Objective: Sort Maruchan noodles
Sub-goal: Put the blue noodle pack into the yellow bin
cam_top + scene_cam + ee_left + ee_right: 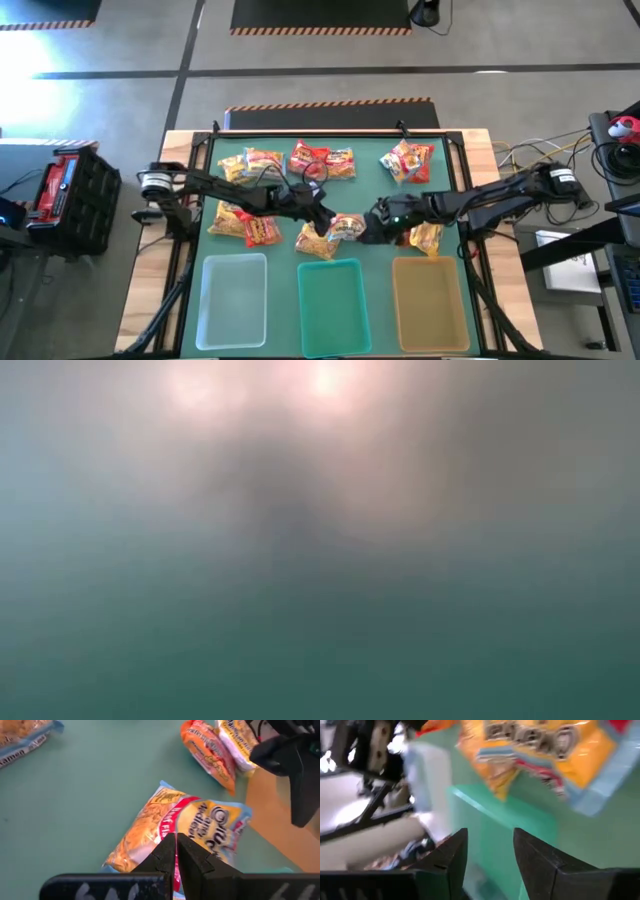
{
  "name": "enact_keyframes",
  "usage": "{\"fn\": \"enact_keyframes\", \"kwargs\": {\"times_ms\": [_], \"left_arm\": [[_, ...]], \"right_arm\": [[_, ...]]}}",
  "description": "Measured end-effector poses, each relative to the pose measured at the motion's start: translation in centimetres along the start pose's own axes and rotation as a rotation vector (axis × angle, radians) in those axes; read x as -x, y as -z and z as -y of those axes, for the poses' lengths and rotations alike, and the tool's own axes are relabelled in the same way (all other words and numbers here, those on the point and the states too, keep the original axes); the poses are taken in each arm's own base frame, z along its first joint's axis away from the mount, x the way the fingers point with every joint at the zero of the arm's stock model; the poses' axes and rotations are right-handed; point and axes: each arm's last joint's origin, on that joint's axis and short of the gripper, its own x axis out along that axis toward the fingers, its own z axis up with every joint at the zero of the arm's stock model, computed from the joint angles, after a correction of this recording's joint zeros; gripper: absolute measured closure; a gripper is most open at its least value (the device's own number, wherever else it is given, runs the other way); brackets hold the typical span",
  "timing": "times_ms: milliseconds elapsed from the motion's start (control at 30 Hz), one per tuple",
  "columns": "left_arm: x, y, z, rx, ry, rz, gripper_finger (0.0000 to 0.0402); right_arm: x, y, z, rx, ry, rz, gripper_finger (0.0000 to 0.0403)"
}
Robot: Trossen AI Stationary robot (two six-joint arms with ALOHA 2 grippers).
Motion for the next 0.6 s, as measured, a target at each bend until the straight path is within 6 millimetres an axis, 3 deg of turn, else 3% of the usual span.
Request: {"fn": "enact_keyframes", "kwargs": {"times_ms": [333, 600], "left_arm": [[-1.9, 1.0, -1.0, 0.038, -0.001, -0.003, 0.0402], [-1.9, 2.0, 0.2, 0.023, 0.085, -0.073, 0.0402]], "right_arm": [[-3.4, 0.5, 2.7, -0.004, 0.161, 0.095, 0.0268], [-4.2, -2.4, 4.1, 0.066, 0.249, 0.251, 0.0268]]}}
